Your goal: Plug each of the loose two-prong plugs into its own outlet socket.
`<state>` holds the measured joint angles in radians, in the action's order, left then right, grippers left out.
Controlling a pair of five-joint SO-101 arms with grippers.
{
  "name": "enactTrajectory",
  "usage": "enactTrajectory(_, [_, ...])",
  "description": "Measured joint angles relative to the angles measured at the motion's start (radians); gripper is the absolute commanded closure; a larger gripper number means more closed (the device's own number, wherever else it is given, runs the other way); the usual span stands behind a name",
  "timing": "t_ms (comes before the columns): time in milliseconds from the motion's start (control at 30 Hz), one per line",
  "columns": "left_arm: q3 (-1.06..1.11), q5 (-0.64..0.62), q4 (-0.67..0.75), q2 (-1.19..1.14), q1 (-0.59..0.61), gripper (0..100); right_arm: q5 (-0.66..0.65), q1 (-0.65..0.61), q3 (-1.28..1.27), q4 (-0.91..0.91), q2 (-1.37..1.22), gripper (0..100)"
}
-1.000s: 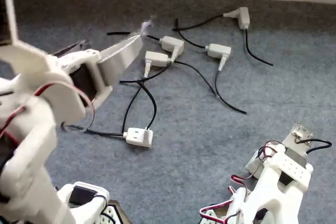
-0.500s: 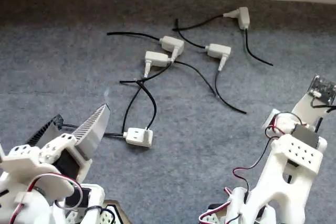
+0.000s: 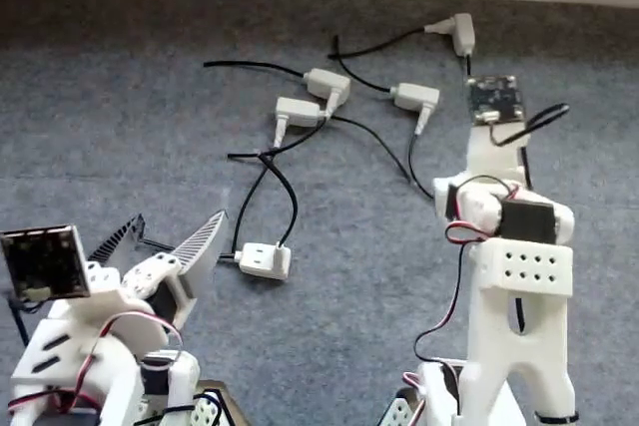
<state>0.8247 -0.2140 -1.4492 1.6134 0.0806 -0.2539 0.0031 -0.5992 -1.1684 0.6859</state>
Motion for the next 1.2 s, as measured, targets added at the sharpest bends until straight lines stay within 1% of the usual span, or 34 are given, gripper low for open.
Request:
enactTrajectory(167, [0.219,0.0,0.126,0.043,0.0,66,-0.164,-0.137,0.0,-0.143,0.0,75.4])
enactTrajectory(300, [0.356,0.0,0.184,0.084,0.0,66,-0.281,-0.253,0.0,-0.278,0.0,75.3])
enactTrajectory(400, [0.43,0.0,0.19,0.114,0.0,66,-0.364,-0.39,-0.002,-0.353,0.0,75.3])
enactTrajectory(533, [0.494,0.0,0.19,0.176,0.0,66,-0.419,-0.597,-0.061,-0.359,0.002,75.3])
enactTrajectory(633, [0.559,0.0,0.227,0.203,0.0,66,-0.437,-0.753,-0.137,-0.301,0.0,75.3])
enactTrajectory(733, [0.624,0.0,0.305,0.206,0.0,66,-0.439,-0.852,-0.203,-0.207,0.0,75.3])
enactTrajectory(833, [0.672,0.0,0.358,0.206,0.0,66,-0.442,-0.872,-0.255,-0.098,0.0,75.3])
enactTrajectory(1100, [0.736,0.0,0.422,0.206,0.0,66,-0.445,-0.876,-0.353,0.196,0.0,75.3])
enactTrajectory(1200, [0.76,0.0,0.46,0.206,0.0,66,-0.445,-0.881,-0.37,0.269,0.0,75.3])
